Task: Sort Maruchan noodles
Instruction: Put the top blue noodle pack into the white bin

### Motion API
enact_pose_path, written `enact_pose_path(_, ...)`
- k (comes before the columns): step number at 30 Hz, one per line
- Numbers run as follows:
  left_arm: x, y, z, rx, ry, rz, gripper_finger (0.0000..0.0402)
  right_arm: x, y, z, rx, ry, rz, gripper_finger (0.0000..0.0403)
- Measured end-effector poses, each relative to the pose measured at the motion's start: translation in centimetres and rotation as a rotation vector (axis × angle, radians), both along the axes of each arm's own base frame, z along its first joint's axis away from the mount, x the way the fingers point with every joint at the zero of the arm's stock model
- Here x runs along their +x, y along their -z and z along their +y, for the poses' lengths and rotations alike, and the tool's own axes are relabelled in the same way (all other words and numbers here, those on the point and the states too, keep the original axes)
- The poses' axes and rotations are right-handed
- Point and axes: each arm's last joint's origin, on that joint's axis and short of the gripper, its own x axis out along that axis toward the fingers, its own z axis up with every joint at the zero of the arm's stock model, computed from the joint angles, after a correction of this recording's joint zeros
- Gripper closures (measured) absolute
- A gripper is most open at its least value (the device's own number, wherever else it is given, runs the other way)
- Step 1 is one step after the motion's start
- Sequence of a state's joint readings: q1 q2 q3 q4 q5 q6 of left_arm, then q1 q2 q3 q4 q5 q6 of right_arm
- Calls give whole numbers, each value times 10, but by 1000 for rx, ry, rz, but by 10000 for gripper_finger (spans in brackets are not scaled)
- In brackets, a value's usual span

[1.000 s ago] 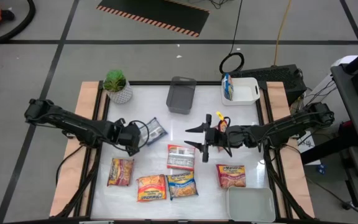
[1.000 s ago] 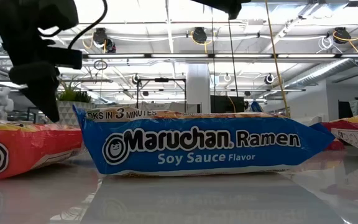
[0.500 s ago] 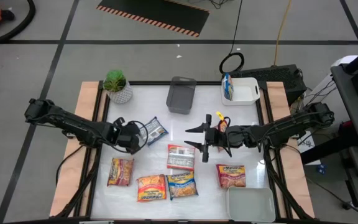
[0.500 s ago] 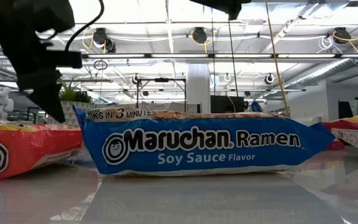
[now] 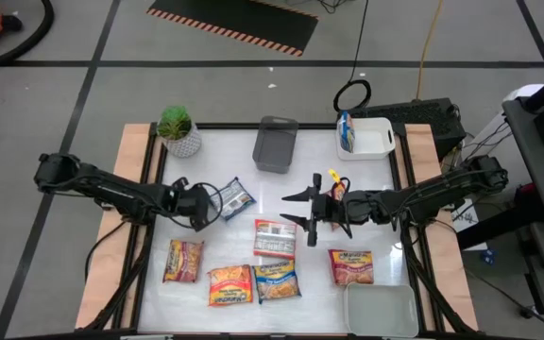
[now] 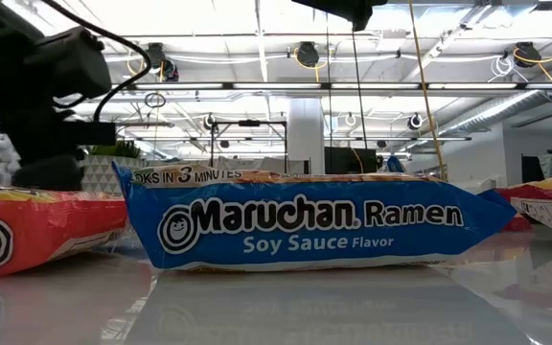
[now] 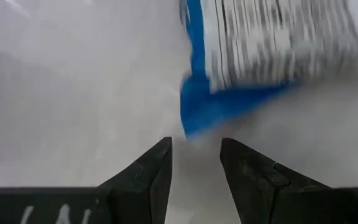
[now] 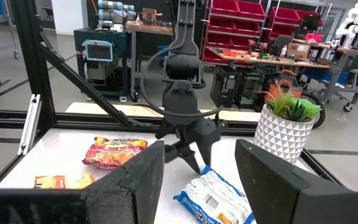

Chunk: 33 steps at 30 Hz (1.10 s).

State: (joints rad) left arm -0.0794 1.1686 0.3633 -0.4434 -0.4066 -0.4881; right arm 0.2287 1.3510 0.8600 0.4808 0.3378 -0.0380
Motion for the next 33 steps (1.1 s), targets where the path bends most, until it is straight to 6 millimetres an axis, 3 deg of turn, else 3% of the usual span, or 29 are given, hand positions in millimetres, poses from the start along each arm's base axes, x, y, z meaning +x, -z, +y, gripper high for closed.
enact_pose_path(6,9,-1,15,175,-88,-151,252,0,0,0,0,0,0,211)
enact_pose_path(12,-1,0,36,270,-319,-118,252,0,1,0,-2,-1,6,211)
enact_pose_path(18,-1,4,37,21,-262,-94,252,0,4,0,-9,-2,38,211)
enact_pose_path(24,9,-6,31,-228,-261,-139,252,0,4,0,-11,-2,44,211)
enact_pose_path(33,13,-11,4,-341,-163,-99,252,0,4,0,4,-1,42,211)
